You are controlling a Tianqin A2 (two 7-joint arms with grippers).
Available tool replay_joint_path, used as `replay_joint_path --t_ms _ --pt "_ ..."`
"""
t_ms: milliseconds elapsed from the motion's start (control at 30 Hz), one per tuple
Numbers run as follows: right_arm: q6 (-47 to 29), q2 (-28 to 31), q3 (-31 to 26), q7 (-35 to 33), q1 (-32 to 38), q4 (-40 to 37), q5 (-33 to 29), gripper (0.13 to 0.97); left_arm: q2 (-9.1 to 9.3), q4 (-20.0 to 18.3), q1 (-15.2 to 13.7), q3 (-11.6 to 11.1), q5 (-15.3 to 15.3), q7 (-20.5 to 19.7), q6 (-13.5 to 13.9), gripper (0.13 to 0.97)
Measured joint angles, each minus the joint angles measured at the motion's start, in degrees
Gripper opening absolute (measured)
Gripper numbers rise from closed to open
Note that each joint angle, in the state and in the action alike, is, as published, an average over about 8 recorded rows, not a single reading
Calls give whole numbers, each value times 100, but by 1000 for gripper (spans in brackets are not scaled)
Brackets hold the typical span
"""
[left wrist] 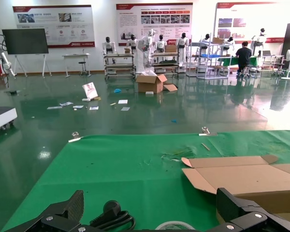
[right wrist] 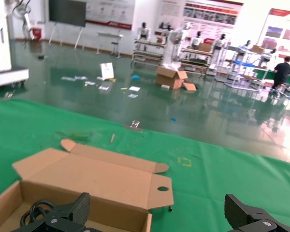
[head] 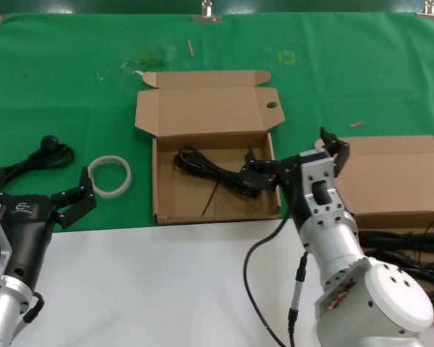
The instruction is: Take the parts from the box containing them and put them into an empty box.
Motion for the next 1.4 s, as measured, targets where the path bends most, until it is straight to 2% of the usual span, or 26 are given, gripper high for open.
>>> replay_joint_path --t_ms 967,1133,1400 --pt "-1351 0 1599 3362 -1406 1081 -2094 966 0 0 0 0 -1 0 0 966" --pt "-1466 0 1736 3651 -1526 1174 -2273 966 0 0 0 0 -1 0 0 966" --pt "-1480 0 1749 3683 -1538 1183 -2294 966 0 0 0 0 -1 1 0 966"
